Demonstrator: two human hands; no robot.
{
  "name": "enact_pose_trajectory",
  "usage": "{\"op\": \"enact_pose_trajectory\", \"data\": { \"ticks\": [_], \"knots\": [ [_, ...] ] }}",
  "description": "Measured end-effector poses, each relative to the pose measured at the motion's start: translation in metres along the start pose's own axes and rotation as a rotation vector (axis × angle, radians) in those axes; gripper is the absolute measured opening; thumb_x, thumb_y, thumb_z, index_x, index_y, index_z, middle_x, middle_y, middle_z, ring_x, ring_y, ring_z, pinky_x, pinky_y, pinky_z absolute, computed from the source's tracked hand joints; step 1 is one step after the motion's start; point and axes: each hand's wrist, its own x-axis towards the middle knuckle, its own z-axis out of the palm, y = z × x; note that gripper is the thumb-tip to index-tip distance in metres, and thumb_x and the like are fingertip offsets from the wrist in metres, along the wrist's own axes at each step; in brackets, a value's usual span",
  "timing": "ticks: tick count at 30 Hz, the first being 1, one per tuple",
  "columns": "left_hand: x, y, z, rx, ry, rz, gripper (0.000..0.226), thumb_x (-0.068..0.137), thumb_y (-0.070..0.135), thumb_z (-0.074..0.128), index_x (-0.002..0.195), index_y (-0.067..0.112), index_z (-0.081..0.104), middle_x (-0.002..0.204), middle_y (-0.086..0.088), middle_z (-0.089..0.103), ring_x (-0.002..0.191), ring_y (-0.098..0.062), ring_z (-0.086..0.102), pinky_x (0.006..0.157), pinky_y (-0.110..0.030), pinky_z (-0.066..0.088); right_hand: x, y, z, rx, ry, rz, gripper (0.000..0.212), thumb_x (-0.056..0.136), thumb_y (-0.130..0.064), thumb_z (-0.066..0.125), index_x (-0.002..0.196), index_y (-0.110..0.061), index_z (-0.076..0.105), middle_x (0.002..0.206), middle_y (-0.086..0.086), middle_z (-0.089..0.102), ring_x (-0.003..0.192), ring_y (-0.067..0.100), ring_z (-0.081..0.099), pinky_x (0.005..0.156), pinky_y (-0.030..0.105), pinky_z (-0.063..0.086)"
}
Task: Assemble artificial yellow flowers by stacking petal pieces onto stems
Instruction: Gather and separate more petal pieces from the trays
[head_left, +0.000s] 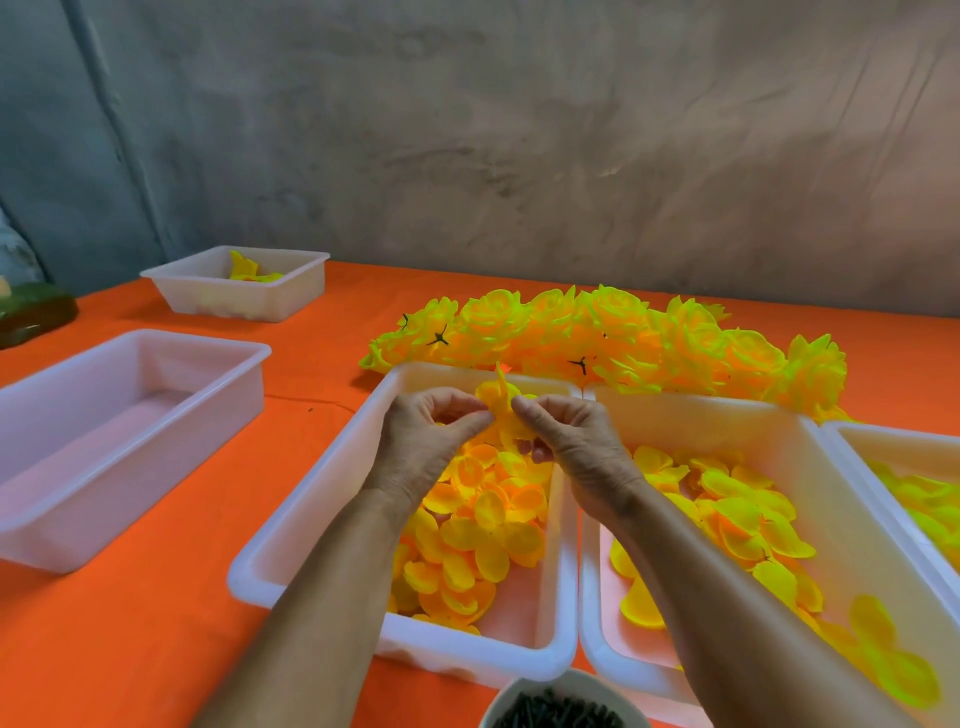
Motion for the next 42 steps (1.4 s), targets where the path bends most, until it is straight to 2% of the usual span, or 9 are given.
{"op": "enact_pose_trajectory", "data": {
  "ticks": [2,6,11,13,16,24,31,35,42],
  "knots": [
    [0.002,0.0,-0.001,-0.037,0.076,-0.032,0.004,0.079,0.026,0.073,0.082,0.027,0.071,0.082,0.008,0.072,0.083,-0.009,0.065,0.065,-0.017,0.049,-0.001,0.001,-0.003,0.001,-0.02,0.013,0.013,0.09,-0.014,0.059,0.082,-0.007,0.067,0.062,-0.004,0.067,0.054,0.005,0.059,0.051,0.015,0.044],
    [0.003,0.004,0.0,-0.124,0.079,-0.268,0.039,0.081,0.03,0.071,0.115,0.018,0.056,0.097,0.004,0.067,0.078,-0.01,0.067,0.055,-0.018,0.046,-0.001,0.002,-0.005,-0.002,-0.02,0.012,0.011,0.092,-0.009,0.056,0.088,-0.007,0.066,0.068,0.0,0.067,0.057,0.005,0.062,0.054,0.016,0.045],
    [0.001,0.004,0.0,-0.197,0.017,-0.282,0.019,0.078,0.011,0.073,0.095,0.015,0.068,0.062,0.008,0.069,0.055,-0.002,0.062,0.048,-0.013,0.046,-0.001,0.004,0.0,-0.156,-0.036,0.028,0.015,0.094,-0.006,0.054,0.094,-0.001,0.068,0.08,0.014,0.067,0.066,0.01,0.06,0.055,0.017,0.044],
    [0.001,0.003,-0.001,-0.182,0.053,-0.244,0.017,0.077,0.007,0.074,0.089,0.018,0.069,0.067,0.006,0.068,0.059,-0.004,0.06,0.05,-0.014,0.045,0.0,0.003,0.002,-0.179,-0.03,0.04,0.014,0.09,-0.01,0.059,0.096,-0.005,0.071,0.091,0.018,0.07,0.075,0.014,0.061,0.061,0.019,0.046],
    [0.0,0.003,0.0,-0.16,0.055,-0.197,0.019,0.075,0.005,0.075,0.083,0.021,0.07,0.073,0.003,0.069,0.065,-0.006,0.06,0.055,-0.015,0.046,-0.001,0.0,0.003,-0.145,-0.025,0.056,0.011,0.074,-0.03,0.07,0.083,-0.023,0.071,0.08,-0.001,0.07,0.074,0.008,0.062,0.064,0.021,0.049],
    [-0.002,0.008,0.003,-0.159,0.024,-0.143,0.016,0.075,0.008,0.075,0.08,0.022,0.071,0.069,0.006,0.069,0.06,-0.003,0.059,0.053,-0.016,0.046,-0.001,0.003,0.005,0.028,0.238,0.012,0.022,0.072,0.002,0.076,0.082,-0.009,0.06,0.069,0.006,0.061,0.061,0.014,0.06,0.053,0.023,0.047],
    [-0.003,0.008,0.005,-0.179,-0.041,-0.178,0.008,0.076,0.017,0.075,0.07,0.021,0.071,0.068,-0.001,0.069,0.067,-0.018,0.061,0.066,-0.034,0.049,-0.003,0.004,0.003,0.075,0.23,-0.006,0.007,0.078,-0.002,0.071,0.075,-0.002,0.064,0.06,0.005,0.067,0.048,0.013,0.061,0.048,0.025,0.051],
    [-0.004,0.009,0.005,-0.144,-0.069,-0.145,0.016,0.067,0.03,0.076,0.067,0.016,0.067,0.061,0.0,0.062,0.063,-0.016,0.055,0.059,-0.029,0.045,-0.001,0.006,0.004,0.002,0.2,-0.004,0.012,0.08,-0.002,0.07,0.071,-0.006,0.062,0.059,0.004,0.063,0.046,0.009,0.057,0.045,0.021,0.047],
    [-0.002,0.005,0.005,-0.027,-0.092,-0.151,0.024,0.077,0.013,0.074,0.059,0.017,0.06,0.054,0.002,0.057,0.056,-0.014,0.05,0.054,-0.028,0.041,-0.003,0.002,0.002,0.036,0.135,-0.053,0.017,0.075,-0.019,0.076,0.084,-0.005,0.071,0.076,0.007,0.068,0.069,0.01,0.062,0.064,0.022,0.048]
  ]
}}
